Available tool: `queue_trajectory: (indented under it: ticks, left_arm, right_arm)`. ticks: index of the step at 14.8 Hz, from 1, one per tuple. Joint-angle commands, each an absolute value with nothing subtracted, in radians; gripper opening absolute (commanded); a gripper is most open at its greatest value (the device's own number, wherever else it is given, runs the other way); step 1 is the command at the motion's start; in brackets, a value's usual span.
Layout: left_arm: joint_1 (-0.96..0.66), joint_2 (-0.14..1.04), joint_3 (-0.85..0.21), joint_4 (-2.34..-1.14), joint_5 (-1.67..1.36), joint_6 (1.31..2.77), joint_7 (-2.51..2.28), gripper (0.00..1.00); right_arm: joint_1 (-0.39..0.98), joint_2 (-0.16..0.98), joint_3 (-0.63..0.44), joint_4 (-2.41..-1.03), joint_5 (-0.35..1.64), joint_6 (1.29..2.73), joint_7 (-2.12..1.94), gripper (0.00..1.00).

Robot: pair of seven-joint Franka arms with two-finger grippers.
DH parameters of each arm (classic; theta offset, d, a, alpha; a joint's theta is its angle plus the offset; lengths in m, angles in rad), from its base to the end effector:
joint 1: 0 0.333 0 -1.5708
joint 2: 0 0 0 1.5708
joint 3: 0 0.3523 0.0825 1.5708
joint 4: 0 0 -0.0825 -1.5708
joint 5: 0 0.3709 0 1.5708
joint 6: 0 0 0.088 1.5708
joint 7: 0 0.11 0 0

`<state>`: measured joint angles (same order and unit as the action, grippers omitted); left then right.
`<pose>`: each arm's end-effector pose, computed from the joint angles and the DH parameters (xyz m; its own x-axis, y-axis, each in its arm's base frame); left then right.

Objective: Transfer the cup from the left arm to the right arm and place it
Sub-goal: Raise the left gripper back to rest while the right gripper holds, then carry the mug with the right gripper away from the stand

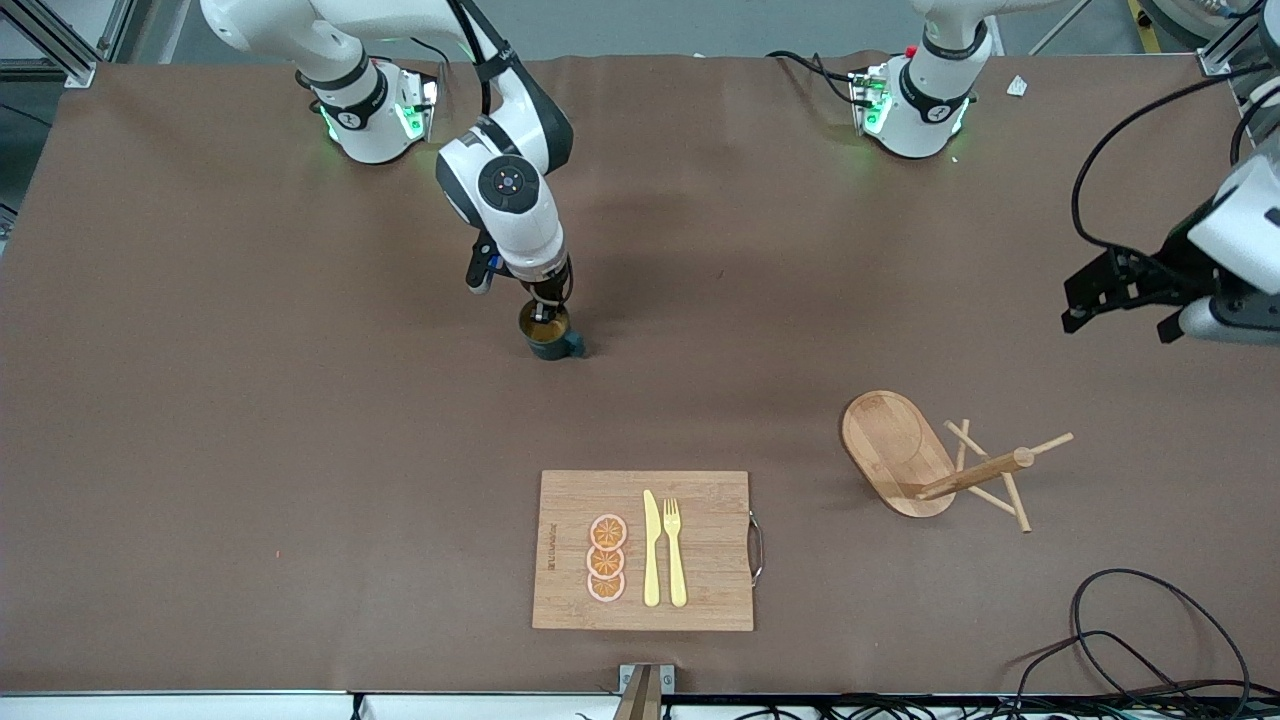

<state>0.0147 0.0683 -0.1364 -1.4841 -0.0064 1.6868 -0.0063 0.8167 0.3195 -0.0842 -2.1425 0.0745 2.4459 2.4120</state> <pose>0.5735 -0.0674 0.6713 0.9846 -0.1118 0.1345 -0.1150 -0.9932 0.0165 0.4246 0.3841 0.2941 -0.1615 -0.9869 -0.0026 -0.9866 0.1614 0.0252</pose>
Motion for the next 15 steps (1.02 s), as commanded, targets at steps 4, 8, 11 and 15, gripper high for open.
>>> queue_trajectory:
  ticks: [4,8,11,15]
  left_arm:
    - [-0.103,-0.089,0.005,-1.609,-0.021,1.632,0.008,1.00]
    - [-0.101,-0.087,0.002,-1.599,-0.021,1.634,0.028,1.00]
    - [-0.101,-0.068,-0.005,-1.577,-0.012,1.640,0.026,1.00]
    - [-0.100,-0.064,-0.005,-1.575,-0.009,1.640,0.026,1.00]
  right_arm:
    - [0.813,0.267,-0.100,-2.160,0.074,2.393,2.056,0.00]
    - [0.732,0.223,-0.101,-2.163,0.074,2.388,1.710,0.00]
    - [0.661,0.218,-0.100,-2.163,0.074,2.388,1.457,0.00]
    - [0.569,0.213,-0.101,-2.163,0.072,2.361,1.037,0.00]
